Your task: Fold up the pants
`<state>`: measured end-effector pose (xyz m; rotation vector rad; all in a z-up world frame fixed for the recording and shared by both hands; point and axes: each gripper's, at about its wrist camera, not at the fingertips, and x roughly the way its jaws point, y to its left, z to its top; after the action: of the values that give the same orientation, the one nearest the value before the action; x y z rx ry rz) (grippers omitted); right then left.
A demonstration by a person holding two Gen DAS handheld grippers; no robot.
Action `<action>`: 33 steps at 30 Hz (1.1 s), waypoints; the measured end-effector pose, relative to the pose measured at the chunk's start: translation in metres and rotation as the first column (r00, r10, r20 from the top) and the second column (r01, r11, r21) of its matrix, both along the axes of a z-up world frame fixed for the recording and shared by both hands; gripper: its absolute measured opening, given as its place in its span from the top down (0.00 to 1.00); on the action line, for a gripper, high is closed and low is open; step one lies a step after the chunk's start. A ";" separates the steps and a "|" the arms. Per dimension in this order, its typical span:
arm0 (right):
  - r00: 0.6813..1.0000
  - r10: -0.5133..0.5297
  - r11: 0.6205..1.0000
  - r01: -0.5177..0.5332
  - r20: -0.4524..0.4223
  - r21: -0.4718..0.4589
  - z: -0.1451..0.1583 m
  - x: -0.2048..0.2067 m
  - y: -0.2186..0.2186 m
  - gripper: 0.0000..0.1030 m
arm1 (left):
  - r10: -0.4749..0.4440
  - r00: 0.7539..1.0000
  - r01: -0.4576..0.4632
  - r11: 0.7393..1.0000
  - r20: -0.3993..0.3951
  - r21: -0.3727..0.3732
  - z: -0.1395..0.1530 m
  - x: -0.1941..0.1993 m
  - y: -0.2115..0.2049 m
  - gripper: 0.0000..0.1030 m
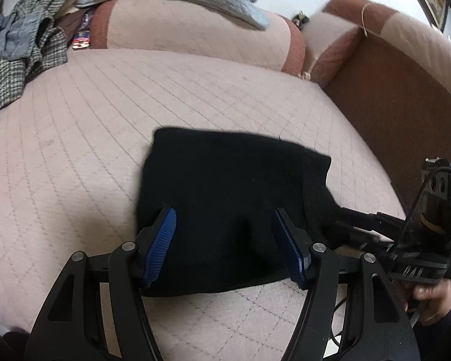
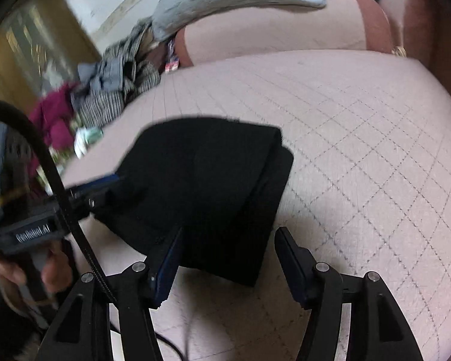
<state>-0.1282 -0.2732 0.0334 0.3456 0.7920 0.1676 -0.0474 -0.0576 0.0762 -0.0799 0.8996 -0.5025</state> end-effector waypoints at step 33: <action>1.000 0.011 0.984 -0.014 0.019 0.177 -0.024 0.042 -0.007 0.27 | 0.038 0.986 -0.057 0.992 -0.164 -0.111 -0.048 0.046 0.026 0.30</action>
<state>-0.0862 -0.2804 0.0089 0.5067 0.7640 0.2535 -0.0015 -0.0314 0.0281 -0.2496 1.0250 -0.5086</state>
